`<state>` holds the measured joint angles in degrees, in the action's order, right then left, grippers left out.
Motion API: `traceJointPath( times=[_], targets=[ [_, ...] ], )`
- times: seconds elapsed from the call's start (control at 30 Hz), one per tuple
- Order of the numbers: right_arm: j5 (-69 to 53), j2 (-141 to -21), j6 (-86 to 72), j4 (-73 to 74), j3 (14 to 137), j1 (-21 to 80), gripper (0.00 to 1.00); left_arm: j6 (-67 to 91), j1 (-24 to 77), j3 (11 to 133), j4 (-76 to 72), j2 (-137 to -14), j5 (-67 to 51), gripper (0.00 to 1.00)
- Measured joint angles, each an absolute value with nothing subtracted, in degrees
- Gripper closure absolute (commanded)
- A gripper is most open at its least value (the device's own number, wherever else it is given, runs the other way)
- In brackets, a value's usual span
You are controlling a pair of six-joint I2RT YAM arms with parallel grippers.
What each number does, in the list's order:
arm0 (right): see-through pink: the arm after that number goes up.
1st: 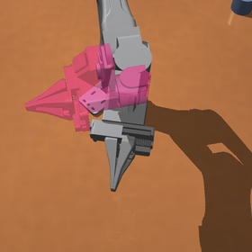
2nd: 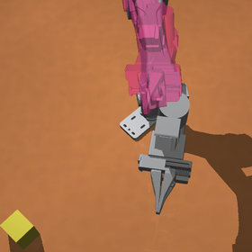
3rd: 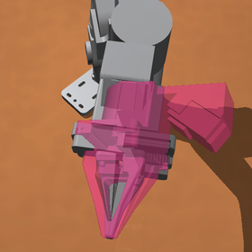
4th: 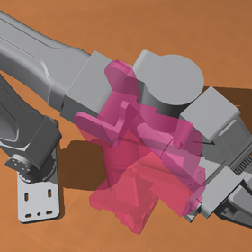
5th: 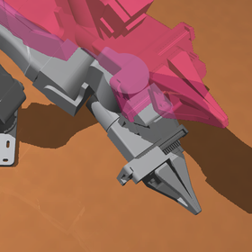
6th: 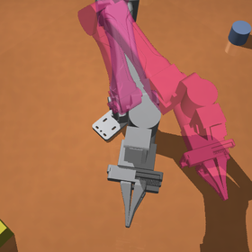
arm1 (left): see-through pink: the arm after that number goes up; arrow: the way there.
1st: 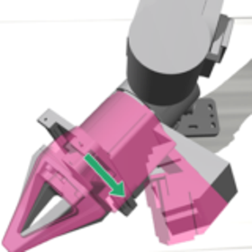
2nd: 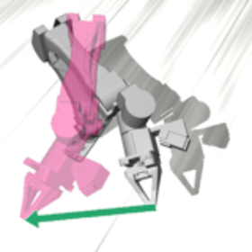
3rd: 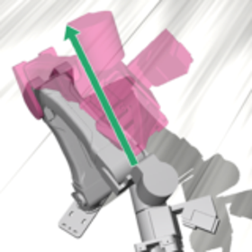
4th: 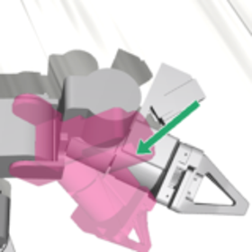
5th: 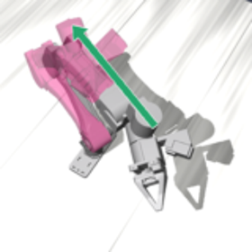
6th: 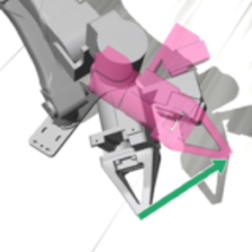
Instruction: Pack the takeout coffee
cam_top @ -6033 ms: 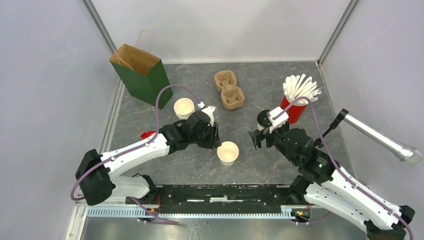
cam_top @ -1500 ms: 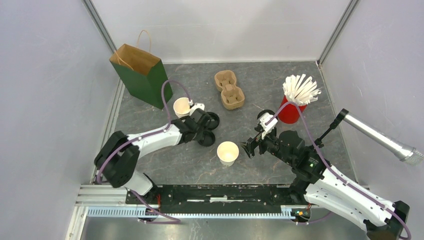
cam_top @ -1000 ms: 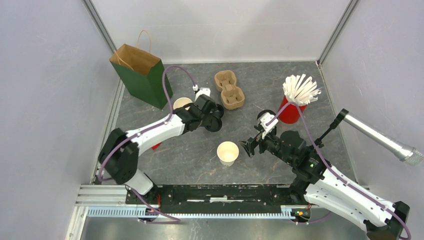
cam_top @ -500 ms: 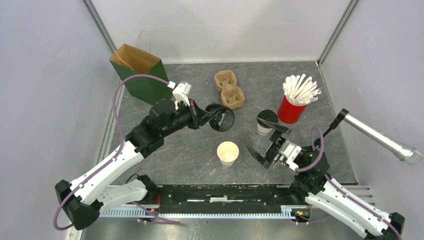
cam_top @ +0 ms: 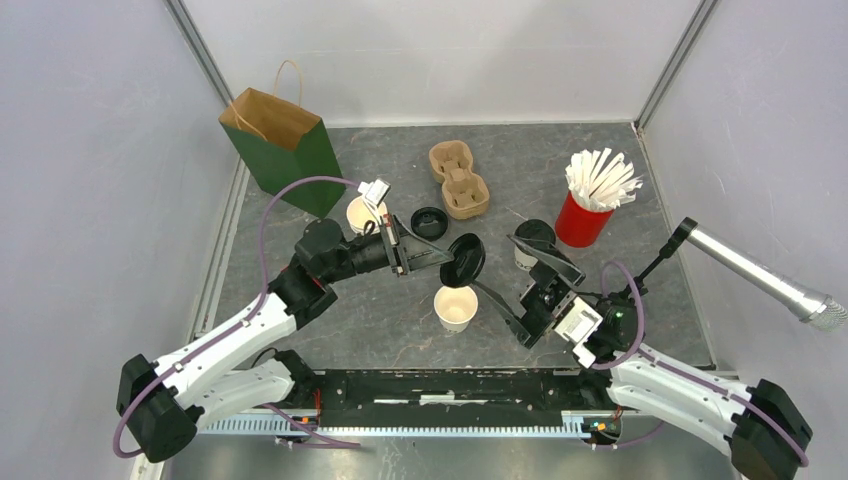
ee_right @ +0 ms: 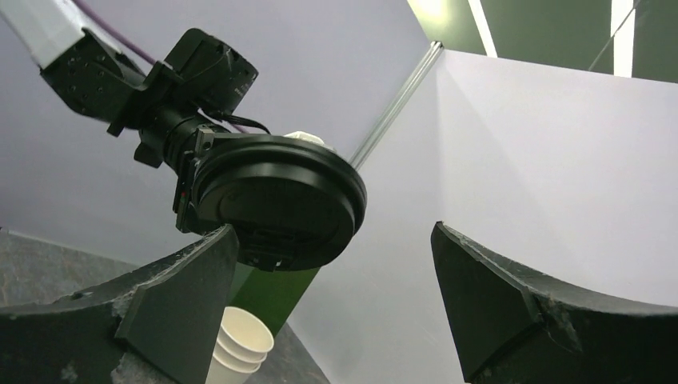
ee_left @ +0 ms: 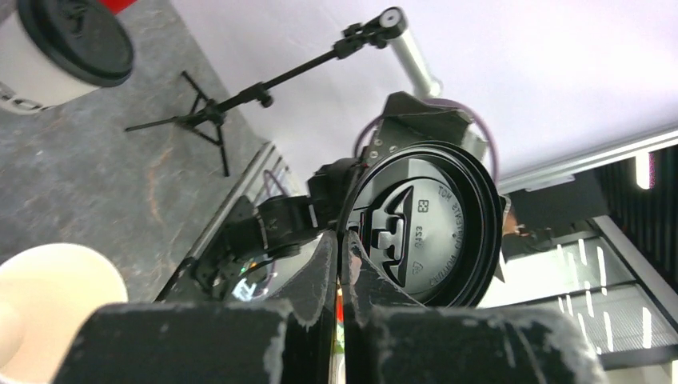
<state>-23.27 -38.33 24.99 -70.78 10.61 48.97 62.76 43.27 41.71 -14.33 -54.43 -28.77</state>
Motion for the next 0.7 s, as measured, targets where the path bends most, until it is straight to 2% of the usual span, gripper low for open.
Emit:
traceJointPath(
  times=[0.23,0.7],
  targets=[
    [-24.38,-42.65,22.48,-80.01,10.57,48.97,0.02,68.36,43.27,40.27,-22.87,-54.48,-29.04,0.98],
    [-23.29,-48.58,21.23,-79.29,13.45,49.87,0.02,70.52,43.66,38.92,-26.65,-55.88,-28.6,0.98]
  ],
)
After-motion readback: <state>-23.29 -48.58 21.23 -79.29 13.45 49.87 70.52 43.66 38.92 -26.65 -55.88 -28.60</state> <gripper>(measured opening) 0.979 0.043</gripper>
